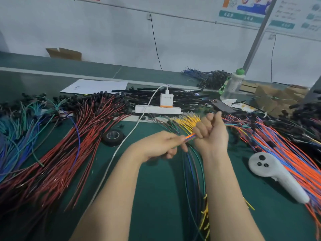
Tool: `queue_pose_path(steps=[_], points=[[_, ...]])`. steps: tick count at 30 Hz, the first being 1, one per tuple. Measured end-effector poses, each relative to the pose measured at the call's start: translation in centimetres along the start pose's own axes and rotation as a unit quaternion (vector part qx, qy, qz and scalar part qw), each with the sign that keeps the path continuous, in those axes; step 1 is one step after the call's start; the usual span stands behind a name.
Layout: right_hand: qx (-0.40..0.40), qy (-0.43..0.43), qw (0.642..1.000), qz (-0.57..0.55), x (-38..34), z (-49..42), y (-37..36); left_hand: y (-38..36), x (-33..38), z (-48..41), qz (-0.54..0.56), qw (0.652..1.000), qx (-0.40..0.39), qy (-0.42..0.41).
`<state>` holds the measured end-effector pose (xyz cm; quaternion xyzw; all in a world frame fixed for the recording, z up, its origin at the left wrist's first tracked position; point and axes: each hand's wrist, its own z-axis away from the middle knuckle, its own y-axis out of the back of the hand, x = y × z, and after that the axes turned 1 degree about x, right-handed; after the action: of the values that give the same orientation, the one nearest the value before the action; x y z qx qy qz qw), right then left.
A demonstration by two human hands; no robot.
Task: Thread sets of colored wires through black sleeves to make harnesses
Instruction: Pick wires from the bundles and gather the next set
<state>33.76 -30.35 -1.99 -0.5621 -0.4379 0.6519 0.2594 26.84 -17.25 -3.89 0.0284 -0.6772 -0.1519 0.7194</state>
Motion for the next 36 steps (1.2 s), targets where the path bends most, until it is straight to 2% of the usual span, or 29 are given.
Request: queue_pose_path(steps=[3,8,15,17,20,24,26,32,34,36], points=[[0.006,0.034,0.999,0.014,0.0,-0.2,1.2,0.1,-2.1,0.0,0.098,0.995,0.002,0.029],[0.022,-0.018,0.996,0.080,3.4,0.4,2.0,-1.1,-2.7,-1.1,0.105,0.988,0.075,0.084],[0.032,0.065,0.997,0.025,2.0,0.1,2.2,0.3,-3.5,-0.6,0.156,0.979,0.086,0.102],[0.036,0.078,0.996,0.011,1.9,0.3,2.3,0.1,-3.4,-0.5,0.214,0.965,0.101,0.110],[0.039,0.090,0.995,0.003,1.9,0.4,2.2,-0.6,-3.1,-0.8,0.320,0.924,0.177,0.112],[0.047,0.071,0.995,0.044,2.0,0.3,2.1,-1.3,-3.0,-1.2,0.393,0.880,0.249,0.096],[0.049,0.046,0.995,0.076,3.0,0.6,1.9,-1.7,-2.8,-1.5,0.401,0.874,0.260,0.084],[0.031,0.023,0.998,0.047,5.1,1.0,1.6,-2.9,-2.2,-1.7,0.367,0.895,0.249,0.050],[0.041,0.043,0.997,0.051,4.4,0.8,1.9,-2.7,-2.3,-1.4,0.270,0.934,0.232,0.043],[0.049,0.062,0.995,0.060,3.6,0.6,2.2,-2.7,-2.3,-1.0,0.107,0.976,0.183,0.038]])
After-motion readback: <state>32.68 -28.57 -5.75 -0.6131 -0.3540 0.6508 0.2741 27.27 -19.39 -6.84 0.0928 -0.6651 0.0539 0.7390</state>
